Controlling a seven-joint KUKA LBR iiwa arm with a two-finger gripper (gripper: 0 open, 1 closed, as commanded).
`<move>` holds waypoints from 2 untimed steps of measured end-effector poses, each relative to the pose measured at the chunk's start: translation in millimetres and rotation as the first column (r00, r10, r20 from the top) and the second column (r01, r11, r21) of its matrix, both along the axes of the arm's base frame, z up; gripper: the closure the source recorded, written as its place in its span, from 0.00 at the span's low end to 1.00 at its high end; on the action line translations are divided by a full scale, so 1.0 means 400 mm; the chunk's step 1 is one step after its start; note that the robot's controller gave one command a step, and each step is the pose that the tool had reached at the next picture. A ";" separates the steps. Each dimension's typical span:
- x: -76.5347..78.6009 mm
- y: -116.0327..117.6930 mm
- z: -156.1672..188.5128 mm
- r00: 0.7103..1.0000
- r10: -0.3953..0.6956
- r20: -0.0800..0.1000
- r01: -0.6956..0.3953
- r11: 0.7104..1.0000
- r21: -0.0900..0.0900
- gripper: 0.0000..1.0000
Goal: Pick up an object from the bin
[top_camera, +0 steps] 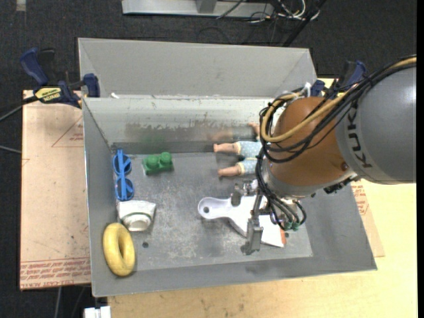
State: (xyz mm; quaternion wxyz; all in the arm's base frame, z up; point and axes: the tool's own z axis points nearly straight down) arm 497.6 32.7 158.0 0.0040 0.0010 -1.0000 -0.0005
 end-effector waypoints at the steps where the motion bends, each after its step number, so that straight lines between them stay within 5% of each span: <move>1: 0.002 0.000 0.007 1.000 0.000 0.004 0.000 1.000 0.000 0.00; 2: -0.002 0.039 -0.052 0.998 0.061 0.007 -0.061 0.998 0.000 0.00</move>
Offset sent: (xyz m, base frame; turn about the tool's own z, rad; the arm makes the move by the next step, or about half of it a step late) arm -0.0057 0.0350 -0.0509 -0.1381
